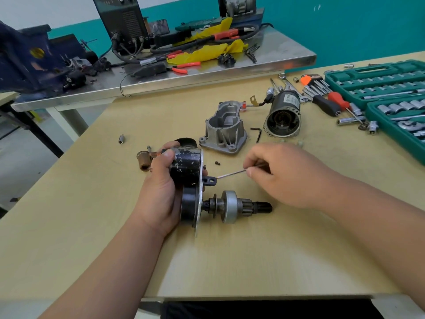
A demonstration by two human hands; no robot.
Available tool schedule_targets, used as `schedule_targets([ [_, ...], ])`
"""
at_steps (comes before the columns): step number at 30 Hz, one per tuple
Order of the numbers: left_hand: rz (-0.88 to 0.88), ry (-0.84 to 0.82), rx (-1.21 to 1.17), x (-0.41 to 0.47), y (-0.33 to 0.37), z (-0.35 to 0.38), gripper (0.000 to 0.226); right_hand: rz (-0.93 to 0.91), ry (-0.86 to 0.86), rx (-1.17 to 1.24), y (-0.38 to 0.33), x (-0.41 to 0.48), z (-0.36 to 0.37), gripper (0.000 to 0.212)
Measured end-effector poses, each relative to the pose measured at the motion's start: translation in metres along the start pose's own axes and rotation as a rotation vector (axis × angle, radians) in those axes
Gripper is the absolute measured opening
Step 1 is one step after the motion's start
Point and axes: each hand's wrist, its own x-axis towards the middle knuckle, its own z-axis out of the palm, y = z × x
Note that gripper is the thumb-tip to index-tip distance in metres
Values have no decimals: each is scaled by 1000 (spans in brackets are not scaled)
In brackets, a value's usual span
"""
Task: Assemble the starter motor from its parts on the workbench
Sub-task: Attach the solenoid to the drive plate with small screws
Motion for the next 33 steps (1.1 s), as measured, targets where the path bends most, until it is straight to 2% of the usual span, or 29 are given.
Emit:
schedule_targets([
  [3, -12, 3, 13, 0, 0, -1, 24, -12, 87, 100, -2, 0, 1, 9],
  [10, -26, -11, -6, -1, 2, 1, 22, 57, 42, 236, -1, 0, 7, 11],
  [18, -41, -9, -3, -3, 4, 3, 32, 69, 20, 318, -3, -1, 16, 13],
  [22, -24, 1, 8, -2, 3, 2, 24, 44, 1, 264, -1, 0, 19, 11],
  [28, -9, -29, 54, -2, 2, 0, 35, -82, 59, 174, -1, 7, 20, 13],
  [33, -25, 0, 39, -4, 4, 2, 29, -178, 5, 115, 3, 8, 19, 11],
])
